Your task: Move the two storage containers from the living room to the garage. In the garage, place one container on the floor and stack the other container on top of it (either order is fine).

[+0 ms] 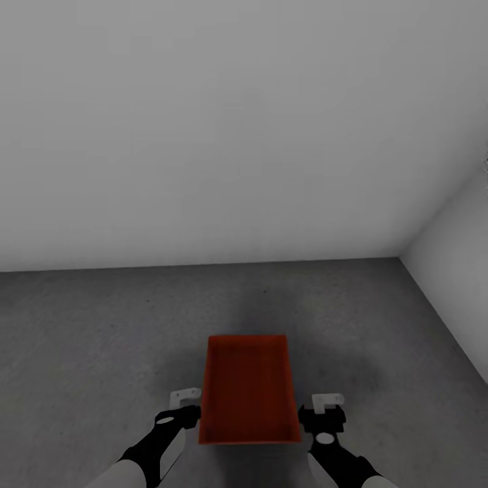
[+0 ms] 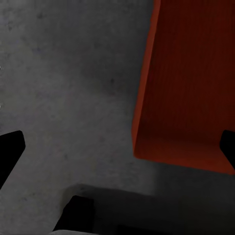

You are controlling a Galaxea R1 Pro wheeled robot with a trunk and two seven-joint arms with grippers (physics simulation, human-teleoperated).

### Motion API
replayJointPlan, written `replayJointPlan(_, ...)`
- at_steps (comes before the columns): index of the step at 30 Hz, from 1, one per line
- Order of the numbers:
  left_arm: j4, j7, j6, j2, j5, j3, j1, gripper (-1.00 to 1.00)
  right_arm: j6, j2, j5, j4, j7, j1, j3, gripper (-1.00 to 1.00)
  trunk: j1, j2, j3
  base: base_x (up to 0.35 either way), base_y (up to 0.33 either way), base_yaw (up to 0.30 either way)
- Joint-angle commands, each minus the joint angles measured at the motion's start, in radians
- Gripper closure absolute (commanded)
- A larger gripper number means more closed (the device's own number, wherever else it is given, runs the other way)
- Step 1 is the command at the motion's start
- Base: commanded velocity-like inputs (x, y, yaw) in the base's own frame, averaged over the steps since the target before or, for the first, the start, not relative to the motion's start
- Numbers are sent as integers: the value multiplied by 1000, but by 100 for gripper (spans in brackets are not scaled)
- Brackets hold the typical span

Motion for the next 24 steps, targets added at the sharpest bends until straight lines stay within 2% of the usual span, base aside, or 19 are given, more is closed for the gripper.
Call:
replayJointPlan(1,-2,3,5,0,9,-2,0,-100,-5,0,-10,1,5,-1,8,-100,-4,7,4,0,0,0)
replayJointPlan(5,-2,3,5,0,9,-2,0,-100,-4,-1,-10,3,87,-1,9,-100,-19,35,23,0,0,0)
replayJointPlan(8,-1,3,5,0,9,-2,0,-100,-3,-1,-11,4,121,-1,10,-100,-31,56,37,0,0,0)
replayJointPlan(16,1,0,5,0,10,-2,0,-100,0,0,-10,20,148,-1,11,-100,-61,112,74,0,0,-44)
replayJointPlan(24,1,-4,5,0,12,-2,-1,-100,-4,0,-7,70,214,-1,12,-100,-92,168,112,0,0,-62)
